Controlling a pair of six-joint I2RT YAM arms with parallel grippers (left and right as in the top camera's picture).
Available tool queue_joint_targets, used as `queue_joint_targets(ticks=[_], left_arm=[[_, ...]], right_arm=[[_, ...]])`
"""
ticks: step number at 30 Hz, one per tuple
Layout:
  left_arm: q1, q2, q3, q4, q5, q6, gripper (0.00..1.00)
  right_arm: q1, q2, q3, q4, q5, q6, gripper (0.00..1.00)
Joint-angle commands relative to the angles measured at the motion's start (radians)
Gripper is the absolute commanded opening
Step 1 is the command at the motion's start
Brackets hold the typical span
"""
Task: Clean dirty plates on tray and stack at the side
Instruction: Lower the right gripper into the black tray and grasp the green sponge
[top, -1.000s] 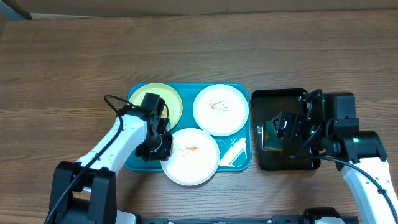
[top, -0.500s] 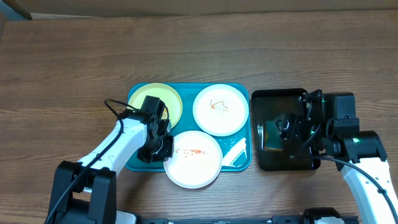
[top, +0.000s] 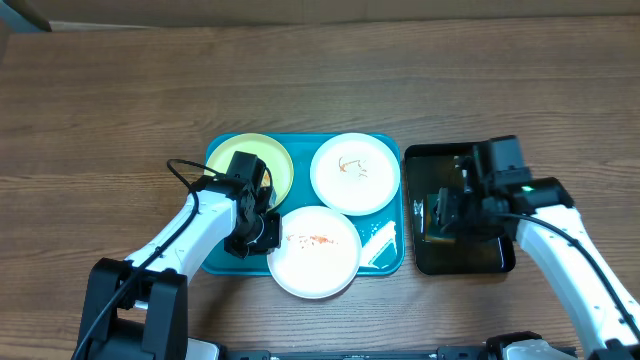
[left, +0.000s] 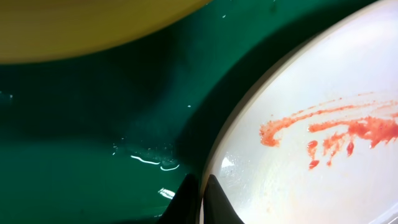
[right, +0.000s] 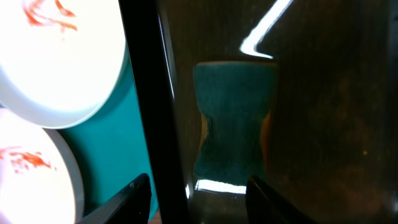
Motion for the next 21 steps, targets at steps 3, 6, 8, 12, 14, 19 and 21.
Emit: queue_joint_targets(ticks=[3,6,8,12,14,19,21], left_arm=[[-0.005,0.011,-0.011,0.01,-0.003,-0.032,0.04],[-0.005,0.011,-0.011,0.01,-0.003,-0.032,0.04],[-0.005,0.011,-0.011,0.01,-0.007,-0.032,0.04],[-0.005,0.011,-0.011,0.01,-0.006,-0.032,0.04],[-0.005,0.011,-0.011,0.01,-0.006,-0.032,0.04],[-0.005,0.011,-0.011,0.007,-0.006,-0.032,0.04],[-0.005,0.011,-0.011,0.006,-0.006,-0.032,0.04]], right_arm=[[0.077,0.097,0.027,0.021,0.228,0.085,0.51],[0.09,0.161,0.027,0.051,0.225,0.084,0.51],[0.099,0.192,0.027,0.063,0.224,0.085,0.52],[0.103,0.223,0.025,0.09,0.224,0.085,0.52],[0.103,0.223,0.025,0.102,0.221,0.084,0.52],[0.103,0.224,0.006,0.111,0.217,0.085,0.51],[0.103,0.224,-0.007,0.114,0.213,0.099,0.51]])
